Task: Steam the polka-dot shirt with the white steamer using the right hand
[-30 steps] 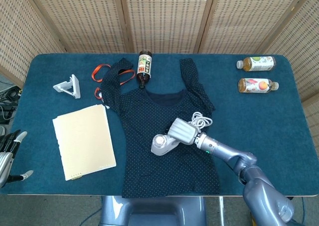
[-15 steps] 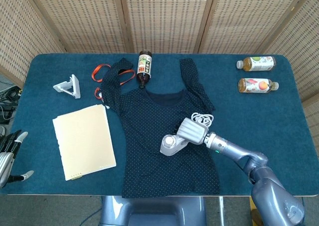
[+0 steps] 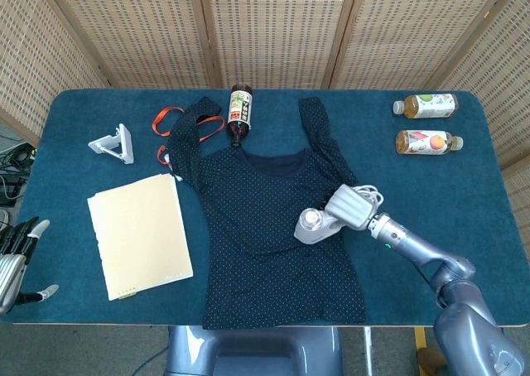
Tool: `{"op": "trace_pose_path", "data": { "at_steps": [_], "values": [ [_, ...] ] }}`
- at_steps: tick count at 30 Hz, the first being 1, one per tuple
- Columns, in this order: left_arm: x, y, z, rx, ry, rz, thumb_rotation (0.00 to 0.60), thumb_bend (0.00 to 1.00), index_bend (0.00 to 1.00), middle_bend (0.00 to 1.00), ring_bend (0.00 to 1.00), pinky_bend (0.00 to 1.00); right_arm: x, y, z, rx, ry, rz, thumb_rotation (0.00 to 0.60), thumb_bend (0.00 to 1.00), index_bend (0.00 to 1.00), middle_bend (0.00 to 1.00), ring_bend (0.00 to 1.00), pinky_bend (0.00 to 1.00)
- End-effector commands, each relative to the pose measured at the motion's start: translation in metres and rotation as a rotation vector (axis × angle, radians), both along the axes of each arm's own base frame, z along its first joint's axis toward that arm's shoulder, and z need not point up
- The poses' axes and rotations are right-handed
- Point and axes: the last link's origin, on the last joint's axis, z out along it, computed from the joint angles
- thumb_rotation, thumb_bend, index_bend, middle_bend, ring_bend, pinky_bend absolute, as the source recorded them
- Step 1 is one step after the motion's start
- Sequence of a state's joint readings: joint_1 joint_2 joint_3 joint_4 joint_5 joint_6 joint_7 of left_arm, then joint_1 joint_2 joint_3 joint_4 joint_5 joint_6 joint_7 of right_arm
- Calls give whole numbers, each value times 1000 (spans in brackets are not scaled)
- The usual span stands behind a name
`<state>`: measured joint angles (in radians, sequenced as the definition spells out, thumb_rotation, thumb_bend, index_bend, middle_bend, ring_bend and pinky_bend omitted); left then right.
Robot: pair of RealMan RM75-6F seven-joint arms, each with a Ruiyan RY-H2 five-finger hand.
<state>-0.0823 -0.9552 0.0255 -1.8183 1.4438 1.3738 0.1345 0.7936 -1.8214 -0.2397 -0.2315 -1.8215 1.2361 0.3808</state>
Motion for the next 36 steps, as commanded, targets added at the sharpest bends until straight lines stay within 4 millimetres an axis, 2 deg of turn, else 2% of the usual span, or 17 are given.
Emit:
{"op": "trace_pose_path", "data": {
  "at_steps": [1,5,11,16,24,31,36],
  "values": [
    [0,0,0,0,0,-1,600,0,0,0,0,0,-2,0,3,-3,-8,-7,600,1000,876,682,659,906],
    [1,0,-1,-5,0,-4,600,0,0,0,0,0,1,3,1,12,-23,8,600,1000,876,682,658,906],
    [1,0,0,-2,-2,-4,600,0,0,0,0,0,15,11,-12,61,-53,65,600,1000,876,682,658,906],
    [1,0,0,-2,-1,-3,600,0,0,0,0,0,35,26,-30,125,-101,139,600,1000,876,682,659,906],
    [0,0,0,-5,-2,-1,600,0,0,0,0,0,59,44,-48,192,-143,234,600,1000,875,682,658,906],
    [0,0,1,-5,-6,1,600,0,0,0,0,0,62,55,-54,224,-144,263,600,1000,876,682,658,906],
    [0,-1,1,-6,-6,-1,600,0,0,0,0,0,55,51,-48,194,-118,257,600,1000,875,682,658,906]
  ]
}}
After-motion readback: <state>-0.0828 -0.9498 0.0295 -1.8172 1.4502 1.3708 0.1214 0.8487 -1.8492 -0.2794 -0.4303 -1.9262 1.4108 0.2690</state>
